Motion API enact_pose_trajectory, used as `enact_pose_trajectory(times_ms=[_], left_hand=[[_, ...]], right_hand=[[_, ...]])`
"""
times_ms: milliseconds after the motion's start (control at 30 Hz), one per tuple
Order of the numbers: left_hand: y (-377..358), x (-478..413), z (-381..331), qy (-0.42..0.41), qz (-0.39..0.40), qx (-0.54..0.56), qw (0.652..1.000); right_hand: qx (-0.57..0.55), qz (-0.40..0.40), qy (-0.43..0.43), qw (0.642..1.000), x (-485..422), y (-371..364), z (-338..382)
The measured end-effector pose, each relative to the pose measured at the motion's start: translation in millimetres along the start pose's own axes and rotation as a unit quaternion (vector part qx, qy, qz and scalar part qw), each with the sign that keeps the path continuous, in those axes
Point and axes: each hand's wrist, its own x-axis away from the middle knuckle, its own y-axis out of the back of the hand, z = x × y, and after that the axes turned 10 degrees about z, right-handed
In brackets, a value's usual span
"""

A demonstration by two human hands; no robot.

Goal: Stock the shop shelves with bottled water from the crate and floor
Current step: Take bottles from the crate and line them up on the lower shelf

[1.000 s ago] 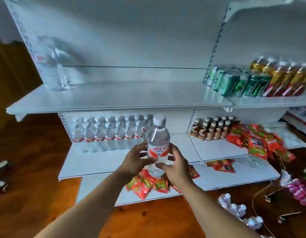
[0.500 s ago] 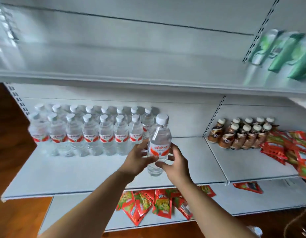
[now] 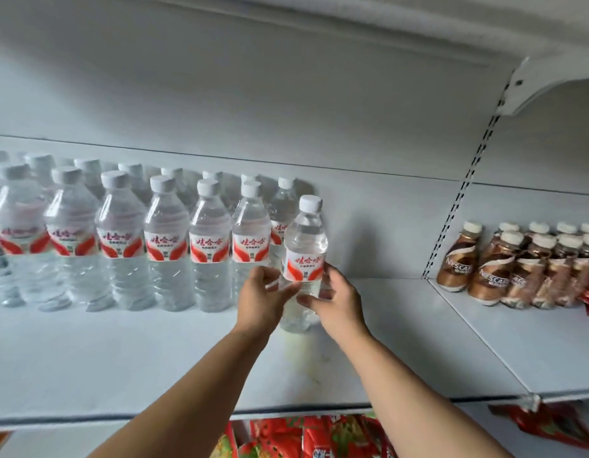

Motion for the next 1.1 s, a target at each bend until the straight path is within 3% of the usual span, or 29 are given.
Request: enact_pose_trajectory(times_ms=[200,433,700,900,1100], left_hand=[[-5,-7,5,-0.004,-0.054,-0.046,0.997],[-3,-6,-17,-0.004,-0.092,-0.005,0.996],[-6,-1,-17,-0.004,-0.088,0.021,0.996],[-3,7,-29,0.016,-0.055,0.009,0.998],[3,37,-88,0.095,-0.047,-0.09,0.99]], right_hand=[[-0.009,0.007,0.014,1.0,-30,-10,-10],[0.021,0.029,0.061,0.998,-40,-14,-5],[0.054,0.047,0.068,0.995,-41,-13,-8],[0.068,0.098,-0.013,0.993,-35,-6,4],[0.089,0.062,-0.143,0.984,17,32,59]])
